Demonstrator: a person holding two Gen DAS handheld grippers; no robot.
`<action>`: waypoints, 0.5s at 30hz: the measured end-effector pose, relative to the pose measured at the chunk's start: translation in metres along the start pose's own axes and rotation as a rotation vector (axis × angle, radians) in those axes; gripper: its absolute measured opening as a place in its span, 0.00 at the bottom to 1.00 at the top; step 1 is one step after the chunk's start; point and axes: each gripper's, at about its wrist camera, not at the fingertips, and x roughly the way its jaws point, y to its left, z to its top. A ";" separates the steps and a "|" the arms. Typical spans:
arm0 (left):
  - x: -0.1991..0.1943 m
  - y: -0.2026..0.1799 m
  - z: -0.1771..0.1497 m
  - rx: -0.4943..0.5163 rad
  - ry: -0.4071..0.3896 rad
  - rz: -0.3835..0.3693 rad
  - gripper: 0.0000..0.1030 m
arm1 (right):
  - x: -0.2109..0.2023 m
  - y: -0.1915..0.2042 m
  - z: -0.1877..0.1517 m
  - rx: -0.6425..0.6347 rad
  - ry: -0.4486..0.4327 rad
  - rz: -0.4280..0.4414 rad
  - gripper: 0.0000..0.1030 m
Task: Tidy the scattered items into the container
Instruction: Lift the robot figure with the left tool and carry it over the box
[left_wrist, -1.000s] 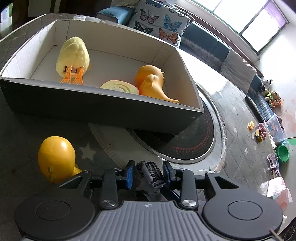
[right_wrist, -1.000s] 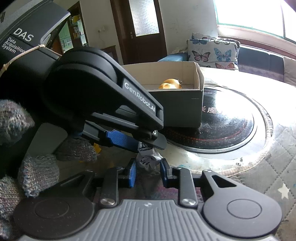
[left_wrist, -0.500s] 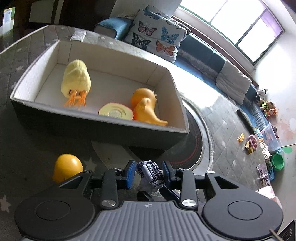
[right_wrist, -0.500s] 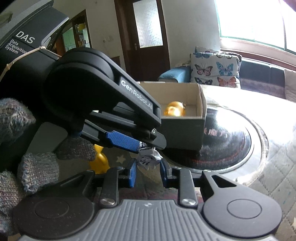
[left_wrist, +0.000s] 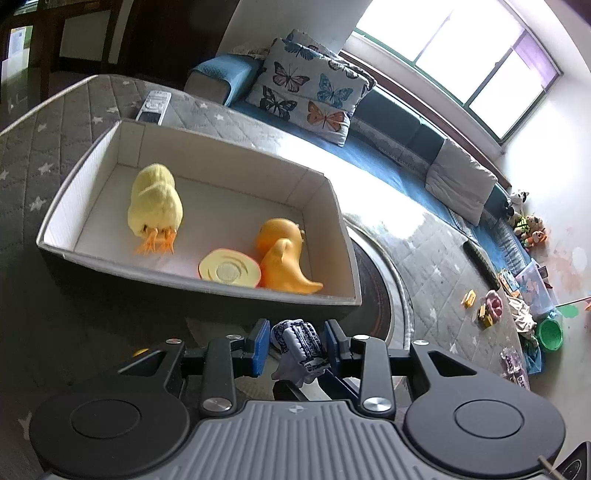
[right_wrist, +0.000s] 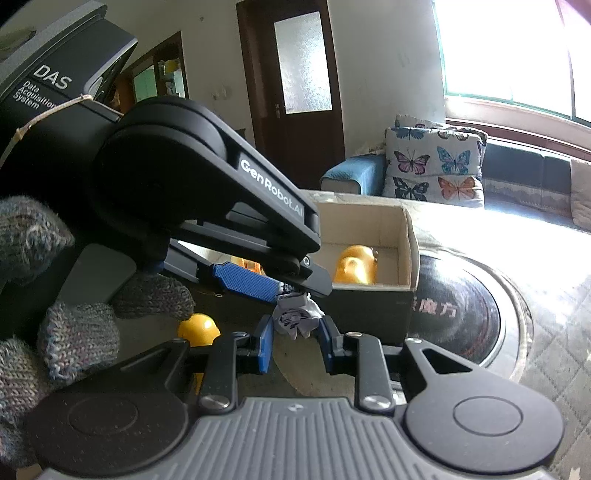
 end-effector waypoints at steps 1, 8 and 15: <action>-0.001 0.000 0.002 -0.001 -0.004 0.000 0.34 | 0.001 0.000 0.002 -0.002 -0.002 0.001 0.25; -0.005 0.004 0.017 -0.011 -0.020 0.007 0.34 | 0.010 0.002 0.015 -0.015 -0.012 0.012 0.25; -0.001 0.011 0.031 -0.028 -0.020 0.009 0.34 | 0.024 0.001 0.026 -0.020 -0.017 0.020 0.25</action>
